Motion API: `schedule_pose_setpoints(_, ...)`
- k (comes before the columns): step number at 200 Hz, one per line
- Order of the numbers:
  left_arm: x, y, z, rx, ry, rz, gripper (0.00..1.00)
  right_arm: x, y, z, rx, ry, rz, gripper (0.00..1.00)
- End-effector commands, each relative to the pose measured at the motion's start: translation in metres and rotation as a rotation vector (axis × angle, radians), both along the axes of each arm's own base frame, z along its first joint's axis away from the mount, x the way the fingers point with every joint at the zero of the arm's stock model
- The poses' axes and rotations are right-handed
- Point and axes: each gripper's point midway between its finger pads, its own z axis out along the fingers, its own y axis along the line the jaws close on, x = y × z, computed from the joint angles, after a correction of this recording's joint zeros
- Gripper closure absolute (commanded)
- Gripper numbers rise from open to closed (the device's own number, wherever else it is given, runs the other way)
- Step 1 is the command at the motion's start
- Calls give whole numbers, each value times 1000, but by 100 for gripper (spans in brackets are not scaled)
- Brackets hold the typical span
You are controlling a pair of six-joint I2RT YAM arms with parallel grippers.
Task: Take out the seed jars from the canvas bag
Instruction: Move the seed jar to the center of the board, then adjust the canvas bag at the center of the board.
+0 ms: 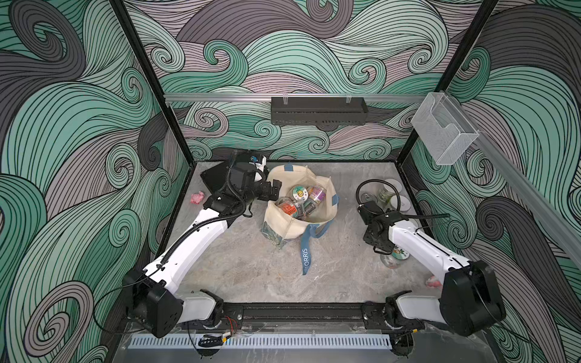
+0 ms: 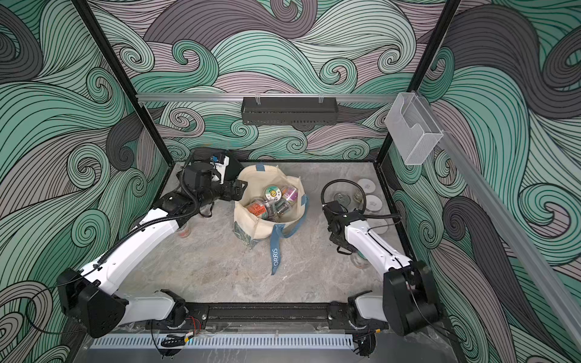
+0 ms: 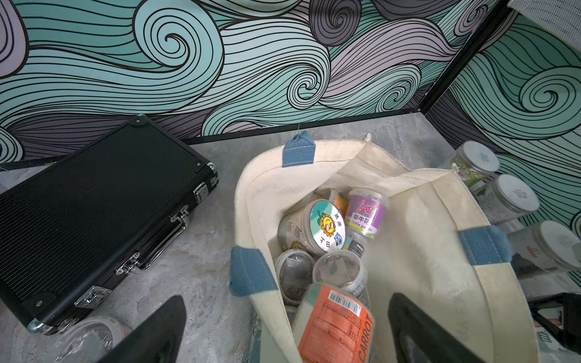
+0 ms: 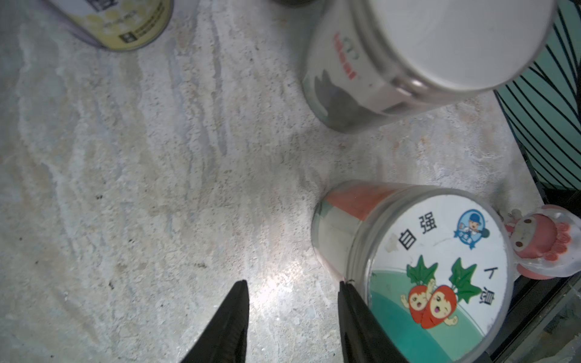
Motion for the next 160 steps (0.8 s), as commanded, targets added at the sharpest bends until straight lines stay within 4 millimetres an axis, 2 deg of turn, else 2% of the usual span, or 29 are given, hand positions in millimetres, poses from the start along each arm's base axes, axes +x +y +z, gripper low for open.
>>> schedule_pose_setpoints(1,6,-3,20,-25,-48,-8,1,-3,-15,5,8,-18,-32,54)
schedule_pose_setpoints(27,6,0,21,-9,-52,2,1,-4,-20,13,76,-50,-53,53)
schedule_pose_setpoints(47,7,1,19,-1,-45,5,1,6,-4,35,169,-126,21,50)
schedule_pose_setpoints(62,12,0,11,17,-6,6,1,16,18,57,277,-209,108,46)
schedule_pose_setpoints(87,20,1,-5,34,63,18,1,30,58,107,431,-344,277,43)
schedule_pose_setpoints(93,21,3,-4,24,68,24,1,33,72,118,473,-375,339,42)
schedule_pose_setpoints(96,25,3,-14,30,95,26,1,34,79,125,494,-391,370,41)
schedule_pose_setpoints(123,34,1,-32,10,193,15,2,38,139,177,651,-524,621,39)
schedule_pose_setpoints(139,37,-4,-44,-24,250,-7,1,35,170,195,687,-540,749,38)
schedule_pose_setpoints(160,39,-15,-55,-75,304,-66,3,36,208,199,724,-497,865,38)
